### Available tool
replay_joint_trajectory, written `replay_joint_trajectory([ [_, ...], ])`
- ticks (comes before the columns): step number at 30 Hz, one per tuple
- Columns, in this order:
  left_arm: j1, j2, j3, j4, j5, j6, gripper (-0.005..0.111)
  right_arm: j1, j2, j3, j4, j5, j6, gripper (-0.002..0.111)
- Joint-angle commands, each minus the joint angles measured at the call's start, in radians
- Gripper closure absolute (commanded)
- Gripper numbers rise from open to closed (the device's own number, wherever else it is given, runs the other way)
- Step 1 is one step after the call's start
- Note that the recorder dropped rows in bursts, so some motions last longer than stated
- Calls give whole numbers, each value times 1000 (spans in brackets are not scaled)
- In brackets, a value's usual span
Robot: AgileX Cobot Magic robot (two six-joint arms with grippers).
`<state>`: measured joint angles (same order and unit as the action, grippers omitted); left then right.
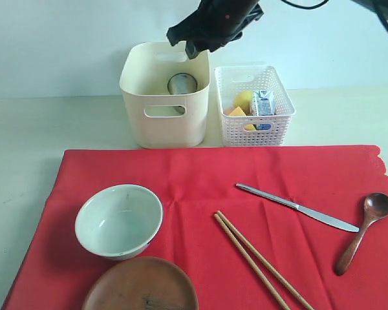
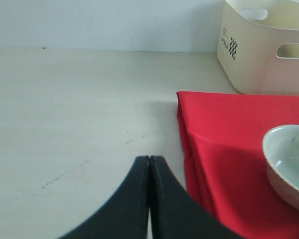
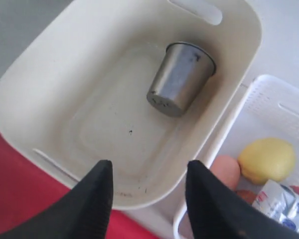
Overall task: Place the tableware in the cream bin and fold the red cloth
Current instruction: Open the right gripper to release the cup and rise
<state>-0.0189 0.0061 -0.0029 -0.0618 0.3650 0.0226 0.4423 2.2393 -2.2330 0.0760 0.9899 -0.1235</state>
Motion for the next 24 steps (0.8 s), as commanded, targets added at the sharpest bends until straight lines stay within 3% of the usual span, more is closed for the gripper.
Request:
replay_joint_trajectory([
  [1, -5, -6, 3, 1, -13, -1, 107, -1, -67, -7, -11, 122, 5, 63],
  [10, -5, -6, 3, 1, -13, -1, 107, -1, -157, -7, -11, 231, 49, 89],
  [15, -5, -6, 3, 1, -13, -1, 107, 14, -252, 75, -23, 231, 69, 90],
  [24, -5, -6, 3, 1, -13, -1, 107, 70, -479, 375, -81, 227, 73, 90],
])
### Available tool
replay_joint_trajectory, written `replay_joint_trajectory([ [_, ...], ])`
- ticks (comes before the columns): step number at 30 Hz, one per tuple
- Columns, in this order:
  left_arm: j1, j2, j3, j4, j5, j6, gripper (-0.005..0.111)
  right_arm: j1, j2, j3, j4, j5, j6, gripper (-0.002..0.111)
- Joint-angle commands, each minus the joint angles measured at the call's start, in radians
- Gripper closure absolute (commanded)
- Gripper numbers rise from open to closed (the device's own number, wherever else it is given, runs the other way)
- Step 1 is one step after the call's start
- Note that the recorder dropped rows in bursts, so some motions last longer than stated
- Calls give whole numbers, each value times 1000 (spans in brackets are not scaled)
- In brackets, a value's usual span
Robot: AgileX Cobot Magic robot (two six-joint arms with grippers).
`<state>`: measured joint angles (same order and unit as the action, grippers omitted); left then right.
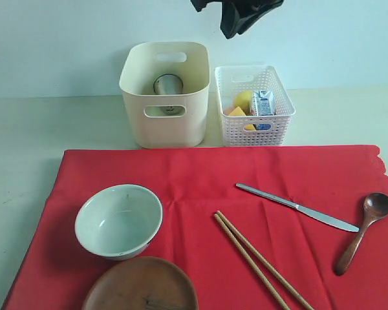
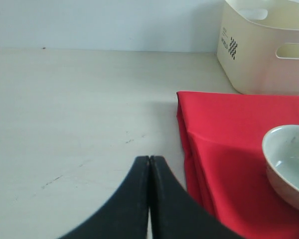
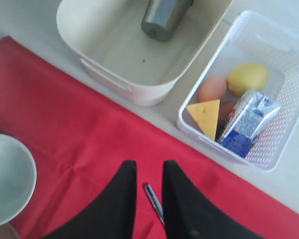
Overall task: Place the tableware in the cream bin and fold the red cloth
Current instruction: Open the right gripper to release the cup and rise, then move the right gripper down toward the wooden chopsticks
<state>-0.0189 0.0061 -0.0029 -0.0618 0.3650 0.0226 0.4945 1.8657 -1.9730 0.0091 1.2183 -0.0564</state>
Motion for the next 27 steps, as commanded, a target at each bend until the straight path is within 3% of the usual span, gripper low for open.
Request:
replay_joint_trajectory([
  [1, -5, -6, 3, 1, -13, -1, 107, 18, -128, 150, -9, -10, 6, 90],
  [17, -5, -6, 3, 1, -13, -1, 107, 18, -552, 690, -9, -176, 6, 90],
  [27, -5, -6, 3, 1, -13, -1, 107, 18, -585, 922, 1, -208, -29, 90],
])
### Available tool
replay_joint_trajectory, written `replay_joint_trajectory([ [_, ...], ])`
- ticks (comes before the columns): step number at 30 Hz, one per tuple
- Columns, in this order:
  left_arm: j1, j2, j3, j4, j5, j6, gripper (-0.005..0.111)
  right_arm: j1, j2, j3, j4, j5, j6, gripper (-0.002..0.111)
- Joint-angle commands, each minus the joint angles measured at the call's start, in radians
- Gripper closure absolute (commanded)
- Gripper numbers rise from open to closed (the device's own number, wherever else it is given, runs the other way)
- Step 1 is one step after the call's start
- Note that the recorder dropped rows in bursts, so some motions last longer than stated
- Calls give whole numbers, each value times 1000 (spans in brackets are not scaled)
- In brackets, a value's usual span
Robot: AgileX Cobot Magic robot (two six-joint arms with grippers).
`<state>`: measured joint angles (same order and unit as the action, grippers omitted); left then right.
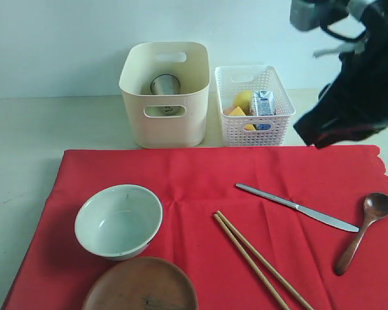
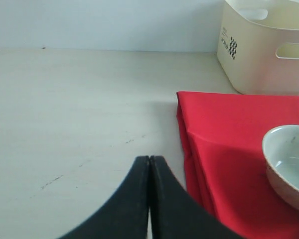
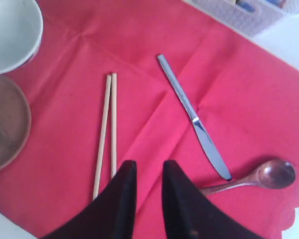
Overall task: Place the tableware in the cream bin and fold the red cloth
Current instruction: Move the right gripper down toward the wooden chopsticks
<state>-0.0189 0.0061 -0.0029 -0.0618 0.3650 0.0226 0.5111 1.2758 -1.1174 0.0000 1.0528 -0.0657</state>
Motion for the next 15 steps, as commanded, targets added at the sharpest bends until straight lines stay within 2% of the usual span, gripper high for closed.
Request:
replay_joint_trajectory([
  [1, -5, -6, 3, 1, -13, -1, 107, 1, 15, 84, 10, -54, -20, 90],
  [5, -5, -6, 3, 1, -13, -1, 107, 1, 60, 124, 40, -98, -34, 90],
  [12, -5, -6, 3, 1, -13, -1, 107, 1, 181, 133, 334, -144, -317, 89],
  [15, -5, -6, 3, 1, -13, -1, 107, 1, 248, 133, 361, -146, -378, 85],
])
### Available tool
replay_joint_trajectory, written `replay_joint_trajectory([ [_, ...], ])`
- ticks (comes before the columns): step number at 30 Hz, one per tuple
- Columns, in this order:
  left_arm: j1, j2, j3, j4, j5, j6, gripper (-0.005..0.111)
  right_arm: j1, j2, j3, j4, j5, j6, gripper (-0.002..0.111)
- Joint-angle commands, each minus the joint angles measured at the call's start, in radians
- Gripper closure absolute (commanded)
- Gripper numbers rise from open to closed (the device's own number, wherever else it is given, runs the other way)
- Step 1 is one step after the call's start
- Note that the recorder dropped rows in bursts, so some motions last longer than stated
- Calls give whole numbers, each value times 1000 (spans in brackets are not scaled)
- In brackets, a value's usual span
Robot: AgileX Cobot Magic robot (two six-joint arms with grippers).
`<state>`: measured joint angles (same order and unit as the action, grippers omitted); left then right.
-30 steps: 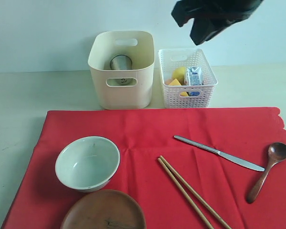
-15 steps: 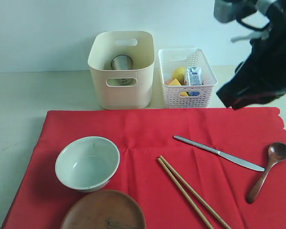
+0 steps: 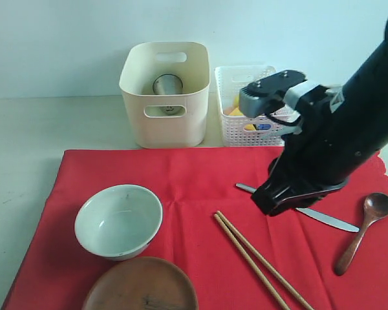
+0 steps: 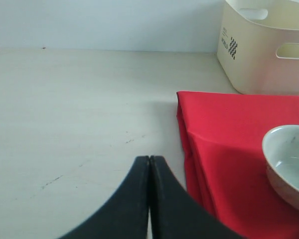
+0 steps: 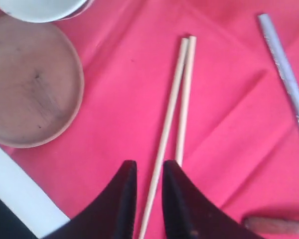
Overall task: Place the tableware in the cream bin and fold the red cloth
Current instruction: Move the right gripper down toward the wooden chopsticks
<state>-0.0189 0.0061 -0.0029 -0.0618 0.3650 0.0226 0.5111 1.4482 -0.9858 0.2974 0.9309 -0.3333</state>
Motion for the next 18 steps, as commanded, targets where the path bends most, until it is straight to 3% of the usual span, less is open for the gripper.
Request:
replay_joint_trajectory([
  [1, -5, -6, 3, 1, -13, -1, 107, 1, 93, 2, 61, -24, -114, 83],
  [8, -5, -6, 3, 1, -13, -1, 107, 1, 231, 2, 35, -47, -106, 55],
  [13, -5, -6, 3, 1, -13, -1, 107, 12, 291, 2, -91, -67, 73, 54],
  [18, -5, -6, 3, 1, -13, -1, 107, 93, 326, 2, -279, -78, 256, 54],
])
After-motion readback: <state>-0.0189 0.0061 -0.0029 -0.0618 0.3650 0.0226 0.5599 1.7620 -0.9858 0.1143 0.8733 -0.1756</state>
